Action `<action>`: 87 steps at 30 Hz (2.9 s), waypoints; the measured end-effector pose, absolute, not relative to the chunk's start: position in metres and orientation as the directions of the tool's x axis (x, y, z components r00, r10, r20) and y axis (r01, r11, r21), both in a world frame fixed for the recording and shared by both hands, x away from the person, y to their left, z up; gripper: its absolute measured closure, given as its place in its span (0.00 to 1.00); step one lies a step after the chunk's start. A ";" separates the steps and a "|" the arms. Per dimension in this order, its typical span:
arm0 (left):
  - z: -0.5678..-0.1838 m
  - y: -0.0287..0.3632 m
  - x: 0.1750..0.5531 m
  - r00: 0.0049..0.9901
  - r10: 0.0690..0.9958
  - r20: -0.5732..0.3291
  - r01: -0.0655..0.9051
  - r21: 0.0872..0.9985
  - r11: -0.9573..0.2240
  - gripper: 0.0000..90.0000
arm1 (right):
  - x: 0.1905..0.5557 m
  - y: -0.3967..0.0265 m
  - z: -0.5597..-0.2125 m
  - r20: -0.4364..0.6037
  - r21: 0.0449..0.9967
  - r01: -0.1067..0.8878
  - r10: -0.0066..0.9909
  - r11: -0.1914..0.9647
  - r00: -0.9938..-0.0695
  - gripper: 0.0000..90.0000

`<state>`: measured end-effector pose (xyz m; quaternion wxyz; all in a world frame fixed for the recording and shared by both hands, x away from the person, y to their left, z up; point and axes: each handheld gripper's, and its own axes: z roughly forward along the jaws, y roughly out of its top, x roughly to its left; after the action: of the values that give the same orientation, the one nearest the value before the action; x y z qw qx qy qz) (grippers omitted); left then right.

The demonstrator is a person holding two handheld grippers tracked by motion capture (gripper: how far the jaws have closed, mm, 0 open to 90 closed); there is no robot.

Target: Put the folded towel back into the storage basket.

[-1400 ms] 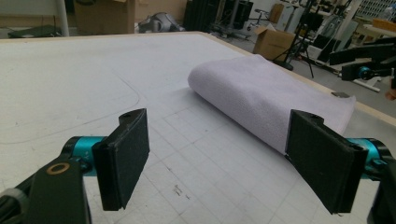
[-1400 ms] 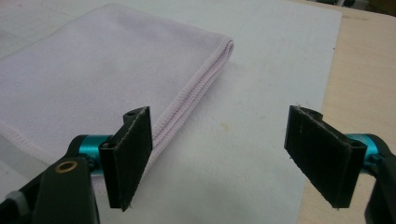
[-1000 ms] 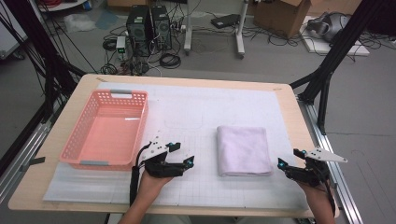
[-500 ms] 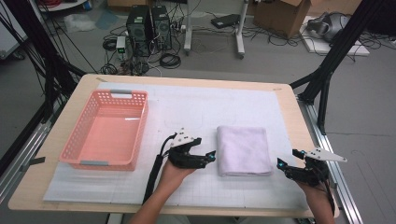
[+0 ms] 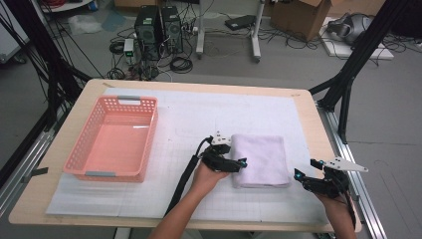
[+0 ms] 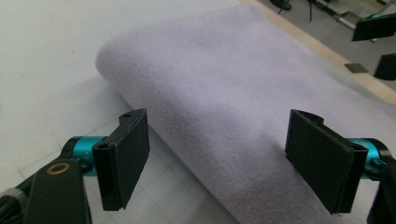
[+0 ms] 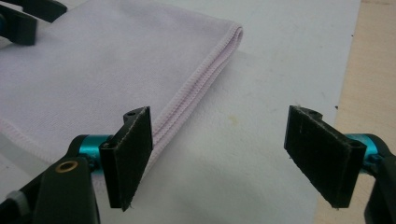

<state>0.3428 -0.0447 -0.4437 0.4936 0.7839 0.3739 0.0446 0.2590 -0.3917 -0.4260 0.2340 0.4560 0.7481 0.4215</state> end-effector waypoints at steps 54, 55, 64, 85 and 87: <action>-0.393 0.025 0.320 0.862 0.479 -0.164 0.285 0.939 -0.192 0.78 | 0.263 -0.380 -0.427 0.044 0.840 0.486 0.863 0.240 -0.503 0.26; -0.390 0.028 0.319 0.866 0.476 -0.151 0.271 0.943 -0.194 0.79 | 0.263 -0.380 -0.427 0.039 0.840 0.485 0.863 0.245 -0.504 0.26; -0.361 0.056 0.313 0.881 0.465 -0.091 0.201 0.960 -0.193 0.79 | 0.264 -0.376 -0.425 0.041 0.843 0.479 0.859 0.244 -0.510 0.26; -0.326 0.115 0.304 0.880 0.474 -0.024 0.082 0.991 -0.104 0.79 | 0.268 -0.368 -0.420 0.043 0.856 0.461 0.856 0.234 -0.514 0.25; -0.324 0.121 0.304 0.878 0.479 -0.027 0.077 0.994 -0.084 0.79 | 0.267 -0.368 -0.420 0.050 0.856 0.464 0.858 0.228 -0.512 0.26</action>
<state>0.3035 0.1209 -0.3237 0.6486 0.7197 0.1929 0.1551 0.2674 -0.3676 -0.4196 0.2241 0.4403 0.7507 0.4386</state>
